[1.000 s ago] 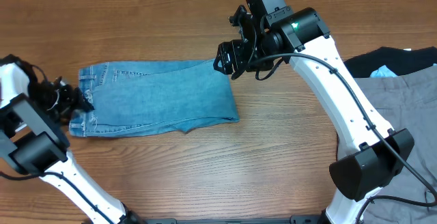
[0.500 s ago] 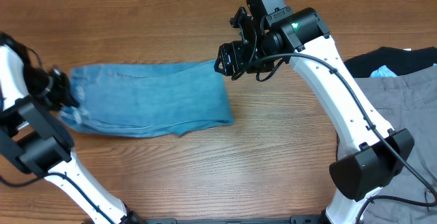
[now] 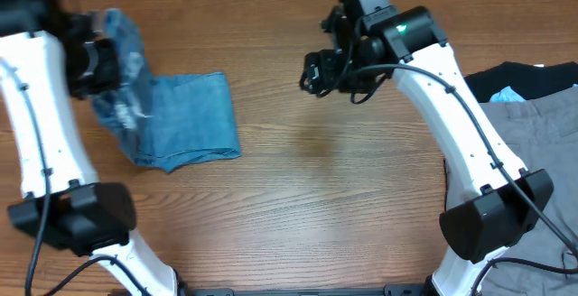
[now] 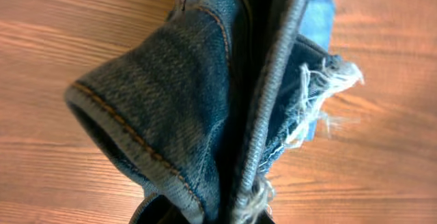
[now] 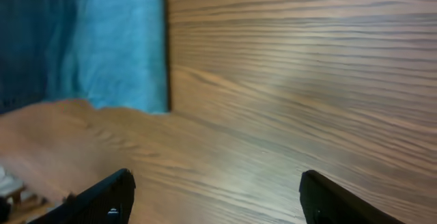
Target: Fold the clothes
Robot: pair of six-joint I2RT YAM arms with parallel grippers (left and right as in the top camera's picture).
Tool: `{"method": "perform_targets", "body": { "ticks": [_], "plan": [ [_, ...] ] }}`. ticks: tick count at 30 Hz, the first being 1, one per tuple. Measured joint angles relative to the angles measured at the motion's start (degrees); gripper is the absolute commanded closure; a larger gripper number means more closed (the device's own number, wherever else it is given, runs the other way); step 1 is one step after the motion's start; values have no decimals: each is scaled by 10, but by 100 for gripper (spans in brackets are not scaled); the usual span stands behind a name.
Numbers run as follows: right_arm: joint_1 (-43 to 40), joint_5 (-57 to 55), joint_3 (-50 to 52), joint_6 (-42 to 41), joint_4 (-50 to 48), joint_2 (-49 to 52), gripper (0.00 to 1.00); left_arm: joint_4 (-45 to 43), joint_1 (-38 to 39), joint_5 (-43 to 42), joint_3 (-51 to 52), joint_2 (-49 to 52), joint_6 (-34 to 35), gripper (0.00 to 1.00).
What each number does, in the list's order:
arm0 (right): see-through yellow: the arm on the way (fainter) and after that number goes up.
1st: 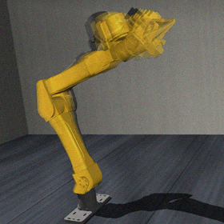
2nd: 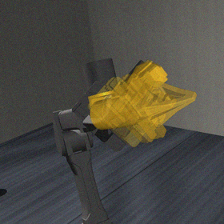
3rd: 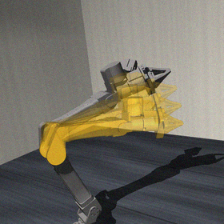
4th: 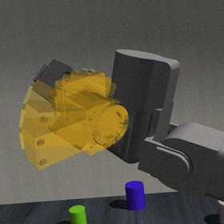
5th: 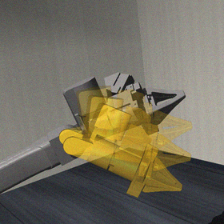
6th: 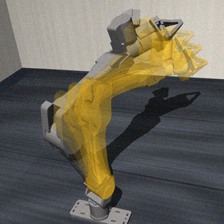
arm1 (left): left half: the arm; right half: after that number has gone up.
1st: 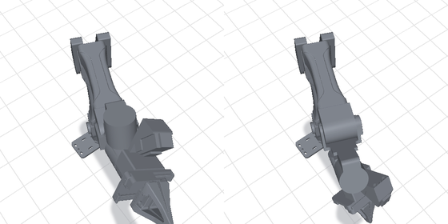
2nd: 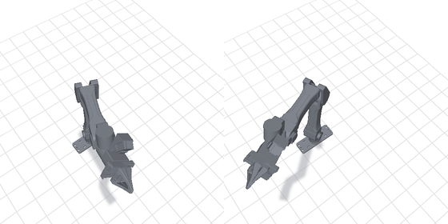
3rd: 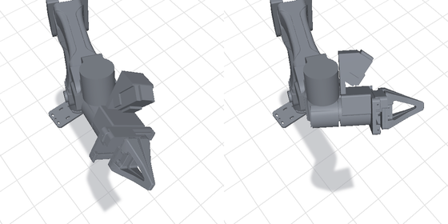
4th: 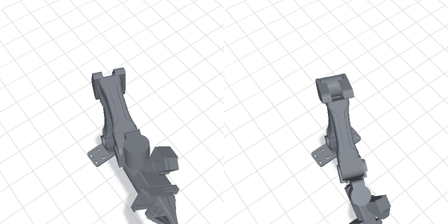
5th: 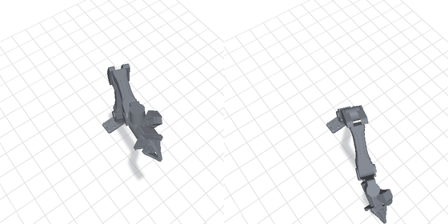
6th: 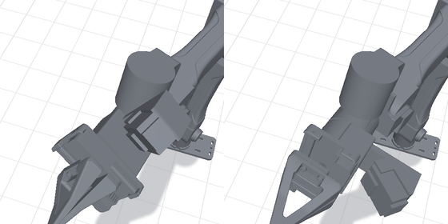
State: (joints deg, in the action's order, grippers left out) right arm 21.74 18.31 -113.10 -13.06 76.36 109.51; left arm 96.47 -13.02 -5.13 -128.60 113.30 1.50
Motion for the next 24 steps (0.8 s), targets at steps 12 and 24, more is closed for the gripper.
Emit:
{"method": "perform_targets", "body": {
  "ticks": [12, 24],
  "plan": [
    [-67, -12, 0, -1, 15, 0, 19, -37, 144, 74, 97, 115, 146, 0],
    [-67, 24, 0, 53, 21, 0, 19, 0, 107, 56, -29, 112, 159, 0]
  ]
}}
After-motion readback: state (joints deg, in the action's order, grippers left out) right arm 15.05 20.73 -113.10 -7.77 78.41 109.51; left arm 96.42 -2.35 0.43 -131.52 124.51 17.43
